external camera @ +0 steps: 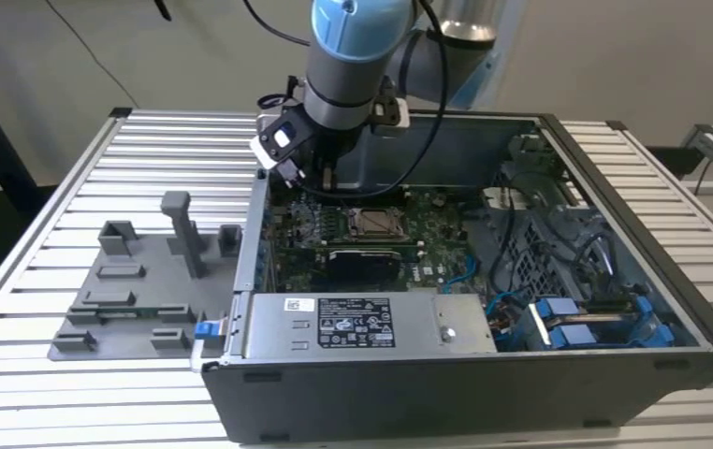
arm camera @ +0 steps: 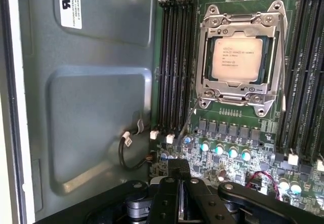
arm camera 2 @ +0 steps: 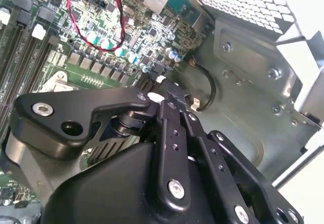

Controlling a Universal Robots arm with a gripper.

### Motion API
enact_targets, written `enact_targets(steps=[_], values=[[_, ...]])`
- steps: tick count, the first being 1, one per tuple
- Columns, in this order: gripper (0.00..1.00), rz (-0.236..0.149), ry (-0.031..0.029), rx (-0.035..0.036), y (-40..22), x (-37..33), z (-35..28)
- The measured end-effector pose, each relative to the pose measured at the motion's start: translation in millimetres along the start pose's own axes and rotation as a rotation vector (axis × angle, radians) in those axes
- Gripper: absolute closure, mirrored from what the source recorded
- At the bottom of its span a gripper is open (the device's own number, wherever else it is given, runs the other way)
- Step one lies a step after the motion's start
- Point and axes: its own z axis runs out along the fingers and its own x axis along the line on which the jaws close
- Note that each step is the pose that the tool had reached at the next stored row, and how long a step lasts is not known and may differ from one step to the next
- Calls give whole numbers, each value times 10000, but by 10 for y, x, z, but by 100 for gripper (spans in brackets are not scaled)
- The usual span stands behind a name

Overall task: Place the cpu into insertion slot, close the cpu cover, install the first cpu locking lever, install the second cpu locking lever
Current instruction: 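Install the first cpu locking lever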

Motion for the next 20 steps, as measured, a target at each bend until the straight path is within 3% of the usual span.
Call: enact_targets(steps=[7,11,16,20], values=[[89,-10,25,4,0,-8,4],[89,-35,26,44,-3,-10,10],[89,-37,37,211,-6,-9,10],[89,-67,45,481,-4,-10,11]])
